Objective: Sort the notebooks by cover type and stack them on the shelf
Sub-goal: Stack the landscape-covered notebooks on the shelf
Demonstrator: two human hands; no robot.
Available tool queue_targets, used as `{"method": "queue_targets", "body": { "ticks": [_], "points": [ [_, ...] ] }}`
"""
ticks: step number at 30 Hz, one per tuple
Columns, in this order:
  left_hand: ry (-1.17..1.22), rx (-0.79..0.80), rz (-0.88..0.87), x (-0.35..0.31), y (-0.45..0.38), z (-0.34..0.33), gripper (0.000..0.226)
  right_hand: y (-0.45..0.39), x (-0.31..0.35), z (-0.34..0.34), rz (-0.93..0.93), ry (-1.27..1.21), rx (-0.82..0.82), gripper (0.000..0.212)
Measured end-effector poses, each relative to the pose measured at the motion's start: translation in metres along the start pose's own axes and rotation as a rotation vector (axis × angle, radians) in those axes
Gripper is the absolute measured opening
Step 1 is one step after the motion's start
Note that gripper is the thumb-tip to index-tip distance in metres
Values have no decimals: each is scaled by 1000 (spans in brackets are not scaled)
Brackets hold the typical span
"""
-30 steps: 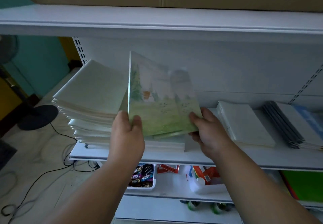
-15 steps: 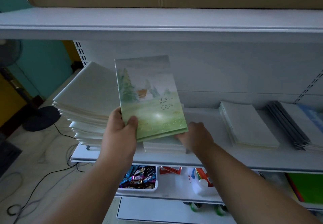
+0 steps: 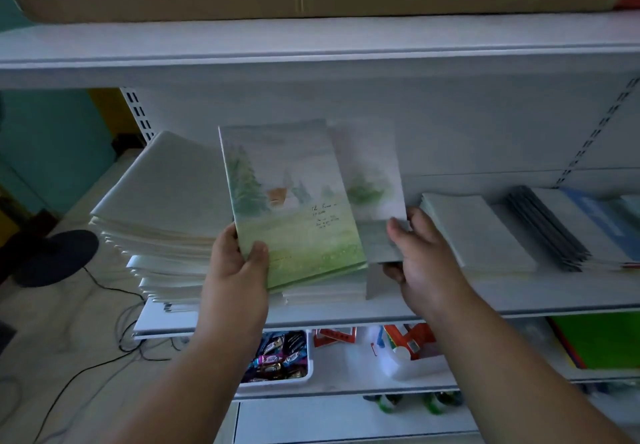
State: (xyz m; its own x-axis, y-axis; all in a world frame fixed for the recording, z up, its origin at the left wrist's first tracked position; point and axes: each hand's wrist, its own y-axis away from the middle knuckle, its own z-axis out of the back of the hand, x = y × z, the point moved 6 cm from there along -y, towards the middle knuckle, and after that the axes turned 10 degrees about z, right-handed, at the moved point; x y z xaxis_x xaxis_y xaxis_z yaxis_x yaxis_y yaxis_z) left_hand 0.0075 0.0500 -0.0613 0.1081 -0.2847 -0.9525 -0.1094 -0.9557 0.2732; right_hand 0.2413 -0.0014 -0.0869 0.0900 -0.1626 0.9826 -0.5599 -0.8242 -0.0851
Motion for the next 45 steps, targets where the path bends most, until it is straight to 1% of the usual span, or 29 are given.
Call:
{"method": "queue_targets", "body": {
  "ticks": [2, 4, 6, 7, 8, 9, 11, 12, 14, 15, 19, 21, 24, 26, 28, 31, 34, 35, 36, 37, 38, 39, 42, 44, 45],
  "points": [
    [-15, 15, -6, 0, 3, -6, 31, 12, 8, -4, 2, -72, 51, 13],
    [3, 78, 20, 1, 7, -18, 34, 20, 9, -5, -33, -126, 103, 19],
    [-27, 124, 45, 5, 11, -31, 38, 23, 10, 0, -119, -148, 149, 40],
    [-72, 138, 41, 9, 14, -38, 41, 21, 11, 7, -147, -122, 148, 47],
    [-127, 152, 24, 12, 18, -45, 43, 17, 18, 14, -139, -82, 143, 50],
    [-179, 170, 3, 17, 23, -53, 45, 10, 27, 25, -85, -17, 105, 52],
    [-273, 221, -29, 27, 35, -77, 47, -4, 43, 55, -16, 121, -24, 68],
    [-312, 252, -40, 31, 43, -93, 48, -10, 48, 75, 10, 186, -90, 68],
    [-380, 305, -62, 40, 58, -129, 50, -14, 59, 115, 84, 231, -173, 47],
    [-415, 324, -82, 46, 65, -149, 50, -13, 61, 137, 101, 254, -196, 41],
    [-496, 397, -109, 76, 96, -241, 50, 3, 74, 238, 88, 337, -290, 38],
    [-519, 422, -114, 91, 118, -294, 47, 5, 81, 296, 51, 380, -304, 42],
    [-534, 463, -88, 112, 149, -370, 43, 3, 97, 382, 24, 524, -323, 37],
    [-543, 494, -67, 126, 160, -412, 40, 0, 102, 433, -41, 613, -335, 48],
    [-559, 518, -63, 140, 162, -447, 38, -8, 103, 472, -79, 658, -320, 52],
    [-597, 551, -85, 154, 161, -498, 37, -28, 100, 525, -128, 698, -288, 50],
    [-629, 588, -79, 168, 152, -551, 36, -46, 104, 569, -165, 694, -289, 57],
    [-647, 588, -72, 171, 150, -569, 34, -50, 105, 584, -164, 685, -295, 55],
    [-659, 580, -64, 174, 148, -585, 34, -56, 107, 597, -153, 663, -292, 45],
    [-665, 572, -50, 178, 147, -600, 34, -63, 110, 612, -135, 665, -286, 30],
    [-667, 567, -29, 181, 147, -615, 36, -69, 113, 624, -132, 710, -269, 18],
    [-673, 568, -3, 185, 148, -629, 38, -76, 117, 636, -132, 770, -254, 13],
    [-703, 588, 55, 197, 148, -670, 41, -109, 119, 670, -153, 944, -204, 33],
    [-739, 537, 48, 200, 142, -693, 33, -140, 113, 687, -153, 1014, -156, 41],
    [-766, 486, 38, 200, 137, -703, 28, -155, 109, 691, -156, 1040, -114, 40]
  ]
}}
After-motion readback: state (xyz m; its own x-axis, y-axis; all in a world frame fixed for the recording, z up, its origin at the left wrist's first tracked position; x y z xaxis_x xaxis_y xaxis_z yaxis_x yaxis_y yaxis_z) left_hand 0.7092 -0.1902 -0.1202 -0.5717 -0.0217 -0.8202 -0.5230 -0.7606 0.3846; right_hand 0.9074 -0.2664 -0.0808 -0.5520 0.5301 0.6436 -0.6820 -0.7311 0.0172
